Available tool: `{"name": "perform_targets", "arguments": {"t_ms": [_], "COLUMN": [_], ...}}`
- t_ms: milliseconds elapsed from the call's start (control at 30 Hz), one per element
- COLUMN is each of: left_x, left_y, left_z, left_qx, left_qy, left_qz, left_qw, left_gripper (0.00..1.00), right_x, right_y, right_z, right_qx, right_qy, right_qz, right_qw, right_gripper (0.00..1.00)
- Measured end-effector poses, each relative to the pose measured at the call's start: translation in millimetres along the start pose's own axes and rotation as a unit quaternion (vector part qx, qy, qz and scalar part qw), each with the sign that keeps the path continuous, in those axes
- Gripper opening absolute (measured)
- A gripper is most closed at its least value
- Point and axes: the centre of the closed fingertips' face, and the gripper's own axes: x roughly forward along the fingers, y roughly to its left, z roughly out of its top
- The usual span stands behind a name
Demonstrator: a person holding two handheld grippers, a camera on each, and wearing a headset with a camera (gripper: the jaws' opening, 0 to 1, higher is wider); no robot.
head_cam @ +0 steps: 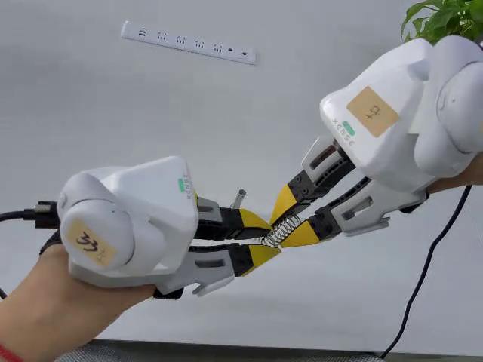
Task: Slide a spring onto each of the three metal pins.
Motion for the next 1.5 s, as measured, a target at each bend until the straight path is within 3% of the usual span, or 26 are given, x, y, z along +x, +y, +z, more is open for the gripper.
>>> {"name": "perform_targets", "arguments": {"t_ms": [267,600,900,1067,1500], "left_x": [-2.0,-15.3,-33.3,-44.3,-67.1], "left_y": [-0.1,10.6,26.3,35.0,58.2], "left_z": [-4.2,-16.6,-28.2,-35.6,-48.3], "left_qx": [0.002,-0.016,-0.029,-0.031,-0.047], "left_qy": [0.002,0.005,0.001,0.0,-0.01], "left_qz": [0.004,0.033,0.064,0.08,0.102], "left_qw": [1.0,0.9993,0.9975,0.9963,0.9936], "left_gripper": [0.08,0.21,0.31,0.39,0.7], "right_x": [2.6,-0.2,-8.5,-9.4,-1.2], "right_y": [-1.5,-9.3,-30.1,-45.3,-83.5], "right_z": [-0.4,-0.6,-7.7,-16.4,-37.9], "right_qx": [0.008,0.032,0.067,0.079,0.114], "right_qy": [0.002,-0.008,-0.01,0.004,0.027], "right_qz": [-0.001,-0.012,-0.045,-0.07,-0.105], "right_qw": [1.0,0.9994,0.9967,0.9944,0.9875], "right_gripper": [0.07,0.07,0.07,0.07,0.07]}}
